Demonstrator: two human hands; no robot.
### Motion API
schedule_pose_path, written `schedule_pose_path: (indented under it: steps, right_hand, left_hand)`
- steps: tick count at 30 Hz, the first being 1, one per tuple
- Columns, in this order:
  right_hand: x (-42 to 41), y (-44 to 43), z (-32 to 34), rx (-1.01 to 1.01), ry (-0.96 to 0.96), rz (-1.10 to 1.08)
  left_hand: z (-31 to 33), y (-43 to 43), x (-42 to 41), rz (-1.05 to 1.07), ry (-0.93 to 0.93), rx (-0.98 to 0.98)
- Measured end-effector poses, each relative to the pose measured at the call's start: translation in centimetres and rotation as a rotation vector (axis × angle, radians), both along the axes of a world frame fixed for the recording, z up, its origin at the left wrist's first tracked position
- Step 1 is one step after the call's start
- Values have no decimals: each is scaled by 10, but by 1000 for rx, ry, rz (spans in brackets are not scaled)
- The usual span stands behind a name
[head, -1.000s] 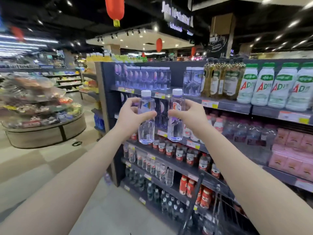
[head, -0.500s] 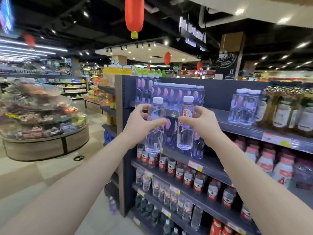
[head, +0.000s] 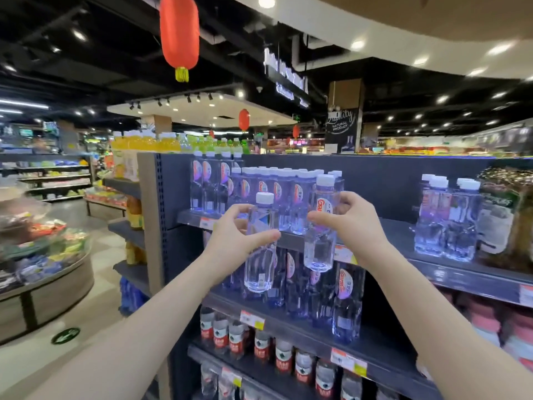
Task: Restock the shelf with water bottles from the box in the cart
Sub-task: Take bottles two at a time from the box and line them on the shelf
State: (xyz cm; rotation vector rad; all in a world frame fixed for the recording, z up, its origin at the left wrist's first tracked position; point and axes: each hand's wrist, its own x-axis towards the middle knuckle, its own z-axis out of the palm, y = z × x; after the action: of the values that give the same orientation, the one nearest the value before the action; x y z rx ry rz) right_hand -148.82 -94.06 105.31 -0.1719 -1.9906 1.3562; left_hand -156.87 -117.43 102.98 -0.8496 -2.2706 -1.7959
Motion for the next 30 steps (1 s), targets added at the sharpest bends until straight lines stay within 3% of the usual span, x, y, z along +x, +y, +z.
schedule_pose_path:
  steps: [16,30]
  right_hand:
    - [-121,69,15,-84,91,-328]
    - [-176,87,-7,-7,-71,-499]
  left_hand:
    - [-9,71,-180,-371,-12,-40]
    - [13,89,-227,-513,53,-1]
